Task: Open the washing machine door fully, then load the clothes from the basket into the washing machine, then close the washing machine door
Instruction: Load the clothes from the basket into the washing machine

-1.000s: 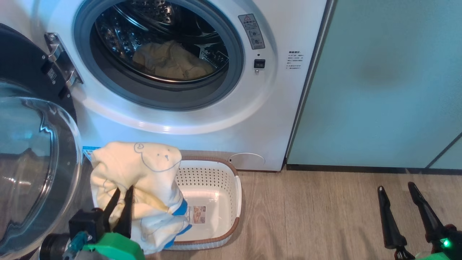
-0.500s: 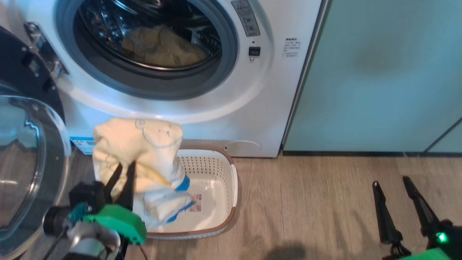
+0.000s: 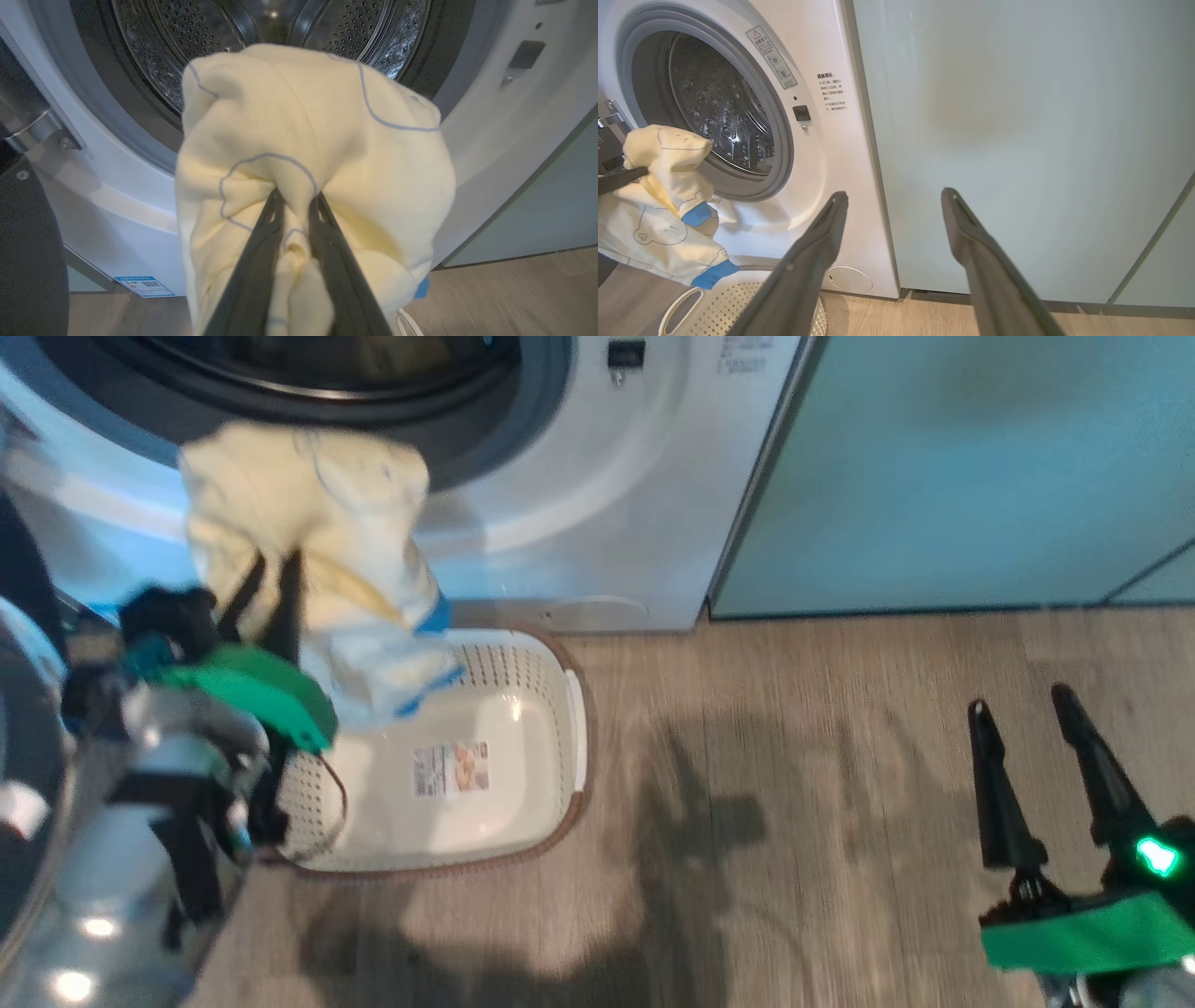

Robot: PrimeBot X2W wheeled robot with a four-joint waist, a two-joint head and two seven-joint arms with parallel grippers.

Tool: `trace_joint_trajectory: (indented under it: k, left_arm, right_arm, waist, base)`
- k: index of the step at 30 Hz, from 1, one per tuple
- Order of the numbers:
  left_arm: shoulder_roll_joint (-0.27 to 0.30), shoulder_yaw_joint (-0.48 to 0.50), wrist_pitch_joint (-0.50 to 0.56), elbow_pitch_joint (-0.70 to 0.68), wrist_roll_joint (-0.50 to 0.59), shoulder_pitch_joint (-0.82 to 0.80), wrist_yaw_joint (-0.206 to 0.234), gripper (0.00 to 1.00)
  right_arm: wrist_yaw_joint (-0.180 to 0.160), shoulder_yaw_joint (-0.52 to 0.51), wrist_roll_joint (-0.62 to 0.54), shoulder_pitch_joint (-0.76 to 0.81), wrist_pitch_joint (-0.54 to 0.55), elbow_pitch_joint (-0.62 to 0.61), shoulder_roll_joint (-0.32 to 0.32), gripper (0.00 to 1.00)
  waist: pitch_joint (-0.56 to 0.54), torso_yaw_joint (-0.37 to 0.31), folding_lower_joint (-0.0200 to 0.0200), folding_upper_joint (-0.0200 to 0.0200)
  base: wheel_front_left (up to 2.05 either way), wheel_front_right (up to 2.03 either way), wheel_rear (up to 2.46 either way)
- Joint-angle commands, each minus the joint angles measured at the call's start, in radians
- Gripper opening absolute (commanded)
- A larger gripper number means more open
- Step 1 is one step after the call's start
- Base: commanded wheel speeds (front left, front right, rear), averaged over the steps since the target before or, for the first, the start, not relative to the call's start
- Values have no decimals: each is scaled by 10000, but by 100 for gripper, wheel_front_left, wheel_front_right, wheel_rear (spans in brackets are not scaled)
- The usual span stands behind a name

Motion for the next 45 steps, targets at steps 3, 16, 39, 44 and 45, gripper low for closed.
trace_joint_trajectory:
  k: [3, 16, 39, 44, 45]
  left_arm:
    - [696, 603, 221, 295, -128, -1324, -150, 0]
    - [2373, 475, 3261, 1684, -401, -5652, -1576, 0]
    - [4117, 367, 4404, 2317, 415, -9987, -1814, 0]
    - [4284, 289, 1893, 2471, 1230, -10468, -1610, 0]
    - [4298, 271, 1501, 2523, 1354, -10559, -1561, 0]
  right_arm:
    - [-29, 325, 179, -633, -53, -510, -116, 100]
    - [-29, 483, 1272, -1641, -53, -612, -116, 100]
    - [-29, 814, 2460, -2228, -53, -605, -116, 100]
    - [-29, 862, 2513, -2240, -53, -616, -116, 100]
    - [-29, 856, 2515, -2246, -53, -621, -116, 100]
  waist:
    - [985, -445, -3, 0]
    - [3114, -1429, -3, 0]
    - [4772, -2903, -3, 0]
    - [4918, -3057, -3, 0]
    - [4938, -3064, -3, 0]
  base:
    - [0, 0, 0]
    - [0, 0, 0]
    - [0, 0, 0]
    - [0, 0, 0]
    - [0, 0, 0]
